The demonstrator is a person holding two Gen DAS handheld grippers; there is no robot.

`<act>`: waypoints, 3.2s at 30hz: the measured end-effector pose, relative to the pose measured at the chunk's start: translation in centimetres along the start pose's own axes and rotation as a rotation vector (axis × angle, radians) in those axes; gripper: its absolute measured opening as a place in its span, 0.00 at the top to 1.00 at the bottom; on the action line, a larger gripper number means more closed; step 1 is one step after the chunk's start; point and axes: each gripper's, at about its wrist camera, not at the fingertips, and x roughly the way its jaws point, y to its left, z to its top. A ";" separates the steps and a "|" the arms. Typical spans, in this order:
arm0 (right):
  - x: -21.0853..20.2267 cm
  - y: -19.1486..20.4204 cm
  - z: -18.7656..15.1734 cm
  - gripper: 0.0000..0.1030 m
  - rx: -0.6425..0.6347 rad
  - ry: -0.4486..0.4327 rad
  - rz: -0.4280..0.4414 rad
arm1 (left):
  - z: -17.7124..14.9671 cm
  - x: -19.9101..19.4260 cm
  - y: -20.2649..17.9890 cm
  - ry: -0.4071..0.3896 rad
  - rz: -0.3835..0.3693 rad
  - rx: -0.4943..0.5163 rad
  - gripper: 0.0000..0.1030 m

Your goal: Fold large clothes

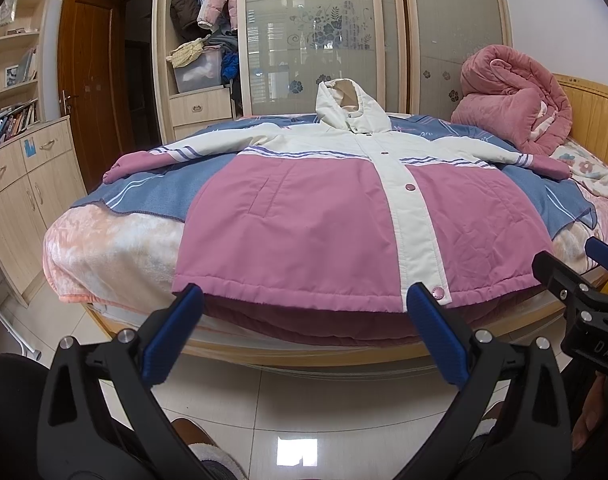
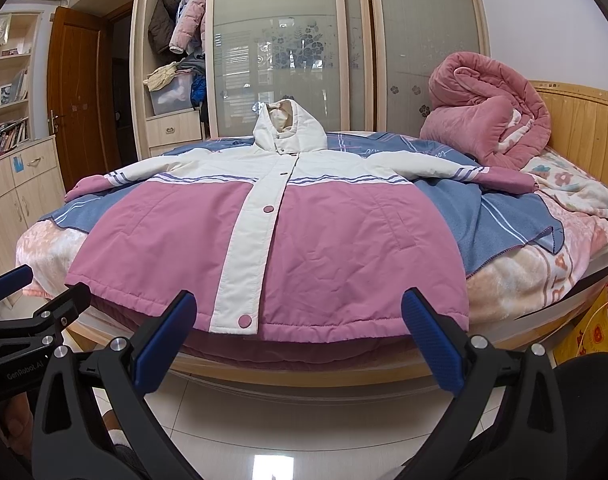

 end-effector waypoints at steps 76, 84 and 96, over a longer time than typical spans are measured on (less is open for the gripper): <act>24.6 -20.3 21.6 0.01 0.189 0.108 -0.360 | 15.2 23.6 -5.0 0.125 -0.047 0.179 0.02; 27.1 -26.9 21.7 0.01 0.274 0.101 -0.461 | 13.9 25.2 -4.9 0.157 -0.061 0.173 0.02; 26.0 -47.1 14.8 0.01 1.075 -0.047 -0.292 | 14.3 25.8 -4.5 0.155 -0.127 0.109 0.02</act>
